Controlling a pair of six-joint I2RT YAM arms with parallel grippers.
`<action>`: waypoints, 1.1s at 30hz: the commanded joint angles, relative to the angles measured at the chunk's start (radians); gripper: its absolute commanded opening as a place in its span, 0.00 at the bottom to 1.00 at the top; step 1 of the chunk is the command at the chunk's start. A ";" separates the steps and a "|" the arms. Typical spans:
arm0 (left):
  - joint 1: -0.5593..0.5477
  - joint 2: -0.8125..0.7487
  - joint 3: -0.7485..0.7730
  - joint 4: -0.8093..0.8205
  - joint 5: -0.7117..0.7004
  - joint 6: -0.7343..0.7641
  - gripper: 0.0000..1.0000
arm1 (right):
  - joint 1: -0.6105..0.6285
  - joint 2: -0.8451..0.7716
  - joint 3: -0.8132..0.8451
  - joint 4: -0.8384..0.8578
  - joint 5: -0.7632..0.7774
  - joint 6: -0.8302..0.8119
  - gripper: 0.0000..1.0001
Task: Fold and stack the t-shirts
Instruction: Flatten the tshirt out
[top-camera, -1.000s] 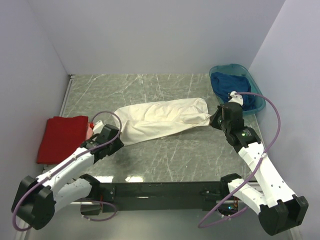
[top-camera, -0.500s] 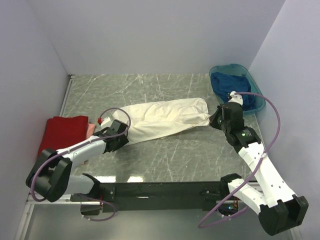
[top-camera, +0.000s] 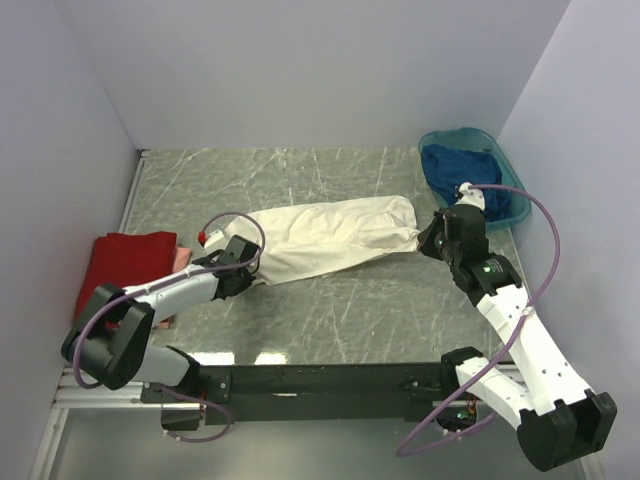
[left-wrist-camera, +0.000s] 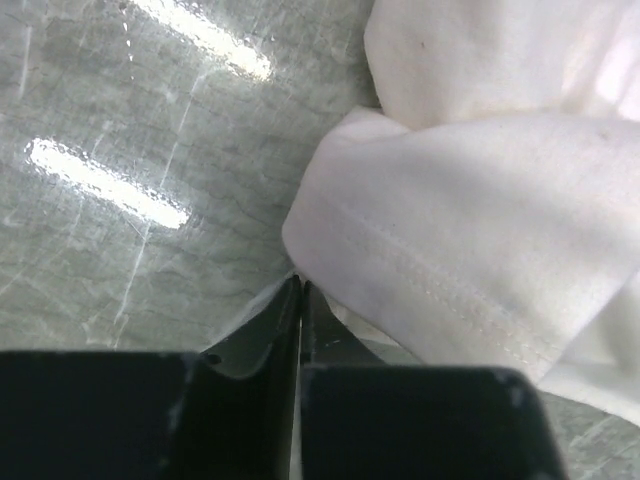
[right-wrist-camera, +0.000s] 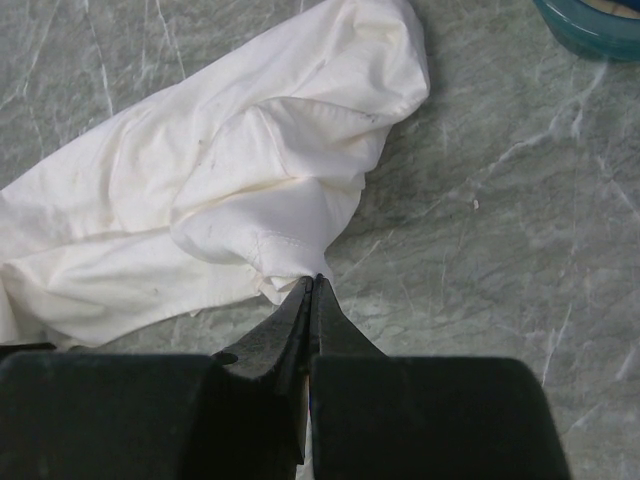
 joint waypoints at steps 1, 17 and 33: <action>-0.002 -0.006 0.023 -0.032 0.018 0.021 0.03 | -0.006 -0.025 -0.002 0.040 0.001 -0.008 0.00; 0.121 -0.441 0.299 -0.302 0.087 0.136 0.01 | -0.028 -0.132 0.065 0.089 -0.168 0.142 0.00; 0.144 -0.509 0.887 -0.333 0.049 0.230 0.01 | -0.034 -0.247 0.452 0.182 -0.053 0.228 0.00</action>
